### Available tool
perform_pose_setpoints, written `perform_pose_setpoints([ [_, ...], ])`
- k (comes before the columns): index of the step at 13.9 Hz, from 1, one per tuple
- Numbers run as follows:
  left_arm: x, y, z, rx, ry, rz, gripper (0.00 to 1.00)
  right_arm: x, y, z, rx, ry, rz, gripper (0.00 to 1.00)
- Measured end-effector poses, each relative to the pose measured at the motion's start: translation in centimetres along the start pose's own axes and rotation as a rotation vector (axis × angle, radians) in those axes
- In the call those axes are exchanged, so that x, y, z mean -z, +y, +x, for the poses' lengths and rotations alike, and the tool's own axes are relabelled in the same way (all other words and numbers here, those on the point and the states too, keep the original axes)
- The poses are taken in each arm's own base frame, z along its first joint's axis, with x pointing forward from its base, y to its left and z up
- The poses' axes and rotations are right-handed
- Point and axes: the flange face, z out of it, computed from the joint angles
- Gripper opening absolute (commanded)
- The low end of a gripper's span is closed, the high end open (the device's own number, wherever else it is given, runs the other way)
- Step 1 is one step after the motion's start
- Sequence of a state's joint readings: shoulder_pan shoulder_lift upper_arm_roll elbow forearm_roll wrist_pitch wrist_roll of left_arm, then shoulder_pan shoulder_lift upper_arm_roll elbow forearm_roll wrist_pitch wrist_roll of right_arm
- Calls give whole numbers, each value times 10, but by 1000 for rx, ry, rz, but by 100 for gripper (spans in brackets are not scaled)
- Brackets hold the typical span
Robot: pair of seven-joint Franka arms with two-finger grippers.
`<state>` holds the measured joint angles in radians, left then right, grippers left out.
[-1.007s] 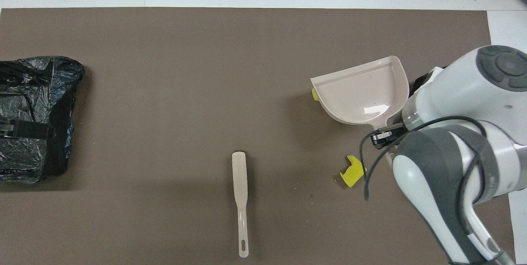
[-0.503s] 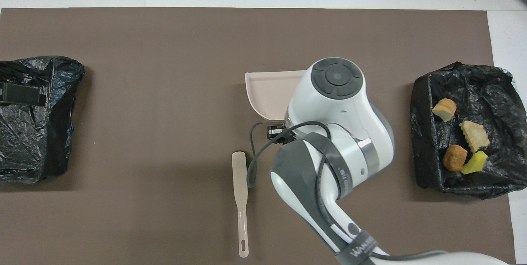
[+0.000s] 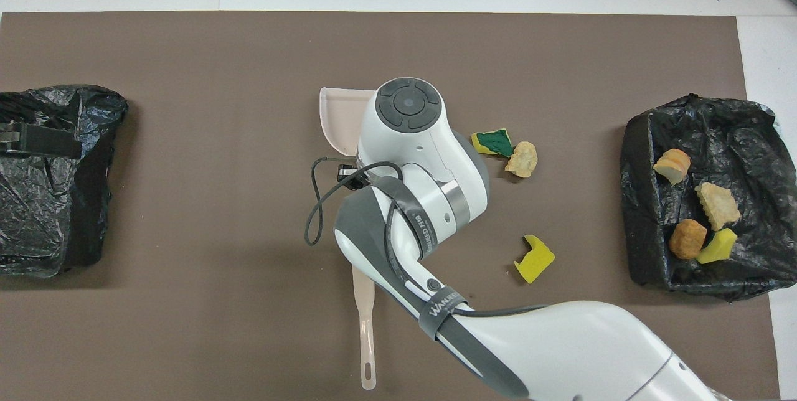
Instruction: Sweep and dump trash in bin
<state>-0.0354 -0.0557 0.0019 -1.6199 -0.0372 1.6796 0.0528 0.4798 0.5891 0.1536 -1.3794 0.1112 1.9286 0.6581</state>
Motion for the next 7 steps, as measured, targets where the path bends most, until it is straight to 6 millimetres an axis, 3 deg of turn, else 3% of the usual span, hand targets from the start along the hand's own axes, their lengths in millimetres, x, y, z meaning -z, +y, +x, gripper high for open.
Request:
perform_pose_setpoints([
  [4,-24,22,24,52,49,-6,100,-12,-2,9,-5,1,6,2],
  [5,-33,33,30,61,52,-9,100,-14,-2,10,-5,0,6,54],
  [6,-42,42,35,67,53,-12,100,-13,-3,10,-5,2,7,100],
  [7,-48,50,39,72,55,-15,100,-11,-4,11,-4,12,15,100],
])
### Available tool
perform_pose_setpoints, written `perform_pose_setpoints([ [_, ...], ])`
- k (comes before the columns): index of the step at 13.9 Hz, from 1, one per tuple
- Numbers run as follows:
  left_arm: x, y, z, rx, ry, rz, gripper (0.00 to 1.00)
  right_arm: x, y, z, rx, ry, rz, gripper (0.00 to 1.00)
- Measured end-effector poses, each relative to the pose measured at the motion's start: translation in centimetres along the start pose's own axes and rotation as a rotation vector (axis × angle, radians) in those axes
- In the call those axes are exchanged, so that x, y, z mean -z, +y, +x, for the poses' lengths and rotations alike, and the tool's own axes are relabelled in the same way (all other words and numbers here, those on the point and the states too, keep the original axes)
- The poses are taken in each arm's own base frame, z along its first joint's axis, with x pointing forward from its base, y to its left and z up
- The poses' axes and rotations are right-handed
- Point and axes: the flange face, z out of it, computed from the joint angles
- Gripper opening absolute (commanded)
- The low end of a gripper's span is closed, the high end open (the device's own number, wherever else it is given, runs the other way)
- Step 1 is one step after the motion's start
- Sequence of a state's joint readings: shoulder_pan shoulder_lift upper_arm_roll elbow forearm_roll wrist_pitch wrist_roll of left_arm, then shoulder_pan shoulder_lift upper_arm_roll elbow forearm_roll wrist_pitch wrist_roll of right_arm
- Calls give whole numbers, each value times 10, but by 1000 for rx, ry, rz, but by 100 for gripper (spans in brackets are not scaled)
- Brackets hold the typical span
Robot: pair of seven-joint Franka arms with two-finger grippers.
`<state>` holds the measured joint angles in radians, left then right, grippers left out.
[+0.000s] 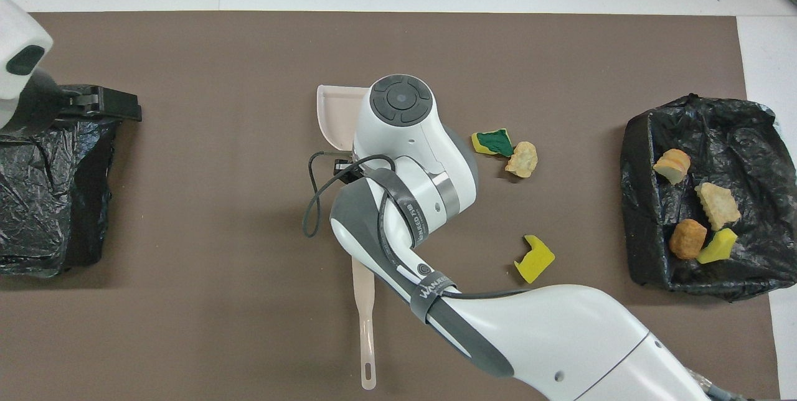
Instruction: Sweep and dump trash in bin
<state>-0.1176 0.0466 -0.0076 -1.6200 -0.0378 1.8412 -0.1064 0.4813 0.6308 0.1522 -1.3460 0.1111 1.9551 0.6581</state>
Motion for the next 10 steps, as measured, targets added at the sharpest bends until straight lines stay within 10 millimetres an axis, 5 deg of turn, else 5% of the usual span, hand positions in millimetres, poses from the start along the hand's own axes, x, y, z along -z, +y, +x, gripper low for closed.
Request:
perform_pose_setpoints([
  [6,-7,17,2,2,1,-5,100,22,3,5,-8,49,31,100],
  [10,-27,54,4,36,-5,-15,100,29,6,-37,22,24,-7,100],
])
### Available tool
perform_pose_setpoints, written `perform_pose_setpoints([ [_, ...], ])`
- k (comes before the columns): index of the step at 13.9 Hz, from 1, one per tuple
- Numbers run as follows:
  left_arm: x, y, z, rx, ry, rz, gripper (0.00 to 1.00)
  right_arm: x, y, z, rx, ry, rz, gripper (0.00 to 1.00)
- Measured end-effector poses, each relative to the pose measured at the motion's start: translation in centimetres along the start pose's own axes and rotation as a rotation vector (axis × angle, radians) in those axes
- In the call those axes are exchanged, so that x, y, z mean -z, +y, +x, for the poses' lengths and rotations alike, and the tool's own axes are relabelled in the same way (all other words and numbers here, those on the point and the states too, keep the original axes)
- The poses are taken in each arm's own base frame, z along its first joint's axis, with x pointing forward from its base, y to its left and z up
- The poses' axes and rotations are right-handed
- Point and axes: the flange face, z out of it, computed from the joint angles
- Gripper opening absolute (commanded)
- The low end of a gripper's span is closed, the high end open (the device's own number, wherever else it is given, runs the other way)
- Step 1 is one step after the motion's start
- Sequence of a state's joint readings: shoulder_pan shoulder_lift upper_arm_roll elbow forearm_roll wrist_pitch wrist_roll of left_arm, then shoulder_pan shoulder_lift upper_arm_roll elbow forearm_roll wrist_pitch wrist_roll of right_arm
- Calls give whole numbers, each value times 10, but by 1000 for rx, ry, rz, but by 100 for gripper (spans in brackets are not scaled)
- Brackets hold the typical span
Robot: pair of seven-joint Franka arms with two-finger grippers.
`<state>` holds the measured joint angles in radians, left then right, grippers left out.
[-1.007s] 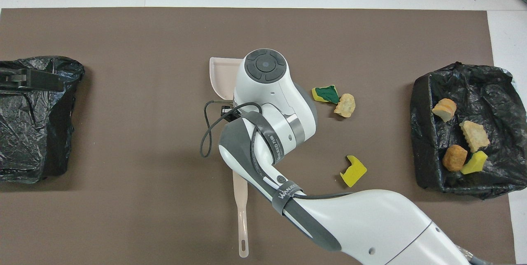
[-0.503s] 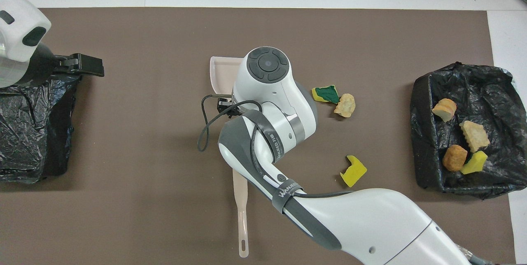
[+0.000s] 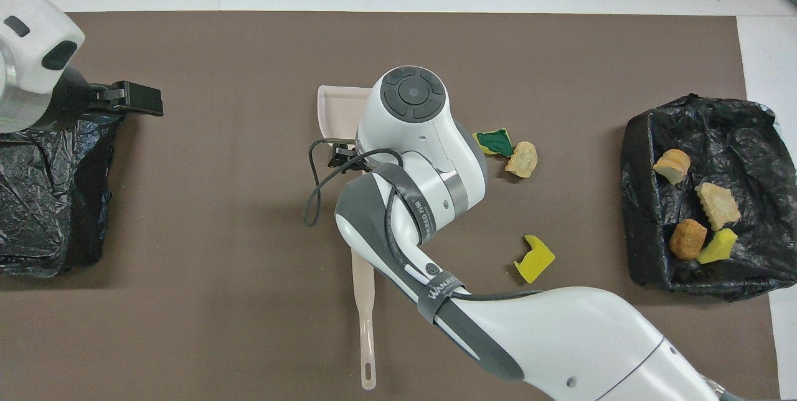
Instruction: Sweep and dump trash in bin
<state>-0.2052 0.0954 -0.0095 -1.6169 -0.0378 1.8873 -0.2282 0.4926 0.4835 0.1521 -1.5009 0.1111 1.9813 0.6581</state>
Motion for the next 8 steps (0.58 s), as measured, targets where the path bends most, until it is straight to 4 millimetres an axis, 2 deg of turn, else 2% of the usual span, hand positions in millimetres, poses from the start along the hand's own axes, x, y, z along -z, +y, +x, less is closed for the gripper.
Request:
perform_pose_setpoints([
  [4,-12,36,-1,56,-8,-12,100,-3,3,-67,52,-19,-46,100],
  [6,-21,63,8,125,-9,-40,100,-11,4,-103,61,1,-49,100],
  [8,-41,96,12,164,-20,-61,100,-21,4,-139,37,17,-53,100],
])
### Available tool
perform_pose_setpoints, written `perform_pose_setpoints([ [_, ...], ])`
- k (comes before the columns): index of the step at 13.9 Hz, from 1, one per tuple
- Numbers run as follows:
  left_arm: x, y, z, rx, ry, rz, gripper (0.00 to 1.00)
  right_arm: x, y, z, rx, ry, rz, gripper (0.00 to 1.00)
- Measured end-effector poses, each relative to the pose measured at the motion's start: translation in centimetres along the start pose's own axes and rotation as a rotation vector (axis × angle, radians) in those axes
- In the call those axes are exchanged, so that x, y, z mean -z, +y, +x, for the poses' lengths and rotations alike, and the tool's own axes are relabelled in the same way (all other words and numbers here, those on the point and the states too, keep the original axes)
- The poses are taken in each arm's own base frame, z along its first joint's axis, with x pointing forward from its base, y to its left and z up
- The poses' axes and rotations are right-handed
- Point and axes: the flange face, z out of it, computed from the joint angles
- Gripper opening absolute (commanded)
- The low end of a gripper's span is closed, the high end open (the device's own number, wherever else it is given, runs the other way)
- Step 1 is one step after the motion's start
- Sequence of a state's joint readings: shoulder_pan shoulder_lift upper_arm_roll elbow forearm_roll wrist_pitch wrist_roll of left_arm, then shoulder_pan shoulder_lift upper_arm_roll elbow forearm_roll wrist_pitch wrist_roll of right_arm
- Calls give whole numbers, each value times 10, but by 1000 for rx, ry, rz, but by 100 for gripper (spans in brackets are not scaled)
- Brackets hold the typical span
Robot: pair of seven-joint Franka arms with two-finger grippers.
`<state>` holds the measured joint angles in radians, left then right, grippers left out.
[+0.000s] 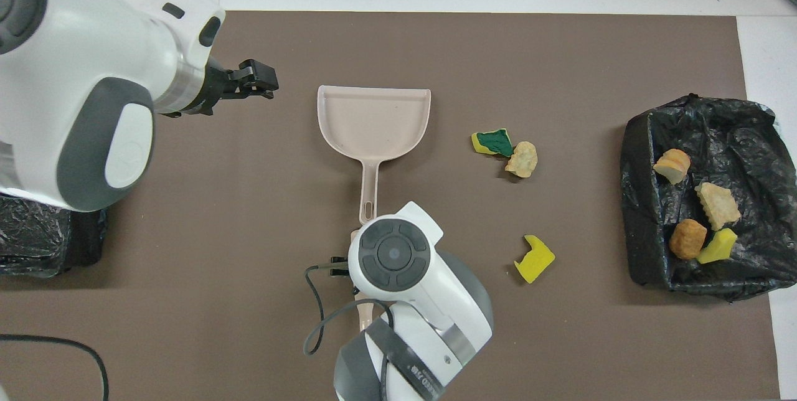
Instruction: Sweep and dump trash in bin
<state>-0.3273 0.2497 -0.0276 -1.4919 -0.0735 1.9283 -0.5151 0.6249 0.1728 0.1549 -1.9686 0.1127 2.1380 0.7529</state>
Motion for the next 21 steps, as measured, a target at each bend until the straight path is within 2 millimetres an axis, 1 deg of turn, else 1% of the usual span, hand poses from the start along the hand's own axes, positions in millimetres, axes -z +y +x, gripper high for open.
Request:
perform_pose_setpoints([
  [1,-16,18,-6,3,-14,-1,100,-3,-2,-15,-10,-2,-8,100],
  [3,-65,64,-21,26,-10,-24,100,-7,-6,-44,-20,-9,-26,100],
  [4,-86,79,-27,25,-11,-29,100,-11,-8,-57,-15,-13,-35,99],
  [6,-118,91,-39,-1,-43,-11,100,-22,-11,-82,-21,-24,-59,94],
  [7,-133,94,-48,-23,-67,5,100,-28,-13,-89,-19,-22,-59,91],
  [8,-148,97,-63,-46,-95,24,100,-33,-13,-93,-17,-17,-54,86],
  [11,-192,113,-117,-114,-177,81,100,-50,-8,-100,-10,-10,-51,76],
  [12,-201,116,-130,-131,-195,95,100,-53,-6,-101,-11,-11,-53,74],
  [13,-206,118,-137,-139,-205,103,100,-55,-5,-102,-11,-12,-55,73],
  [14,-207,117,-138,-140,-207,106,100,-56,-4,-102,-12,-13,-57,73],
  [15,-206,115,-136,-137,-205,106,91,-58,-4,-102,-12,-15,-60,69],
  [16,-204,114,-134,-134,-203,107,67,-60,-3,-102,-12,-16,-61,61],
  [17,-202,113,-133,-134,-202,107,28,-61,-3,-102,-13,-17,-62,53],
  [18,-201,113,-133,-134,-202,106,0,-61,-3,-102,-13,-17,-62,49],
  [19,-199,113,-133,-134,-201,105,0,-61,-3,-102,-12,-17,-62,47],
  [20,-199,113,-133,-134,-200,105,0,-61,-3,-102,-12,-17,-62,36],
  [21,-198,113,-133,-134,-199,104,0,-61,-3,-102,-12,-17,-62,21],
])
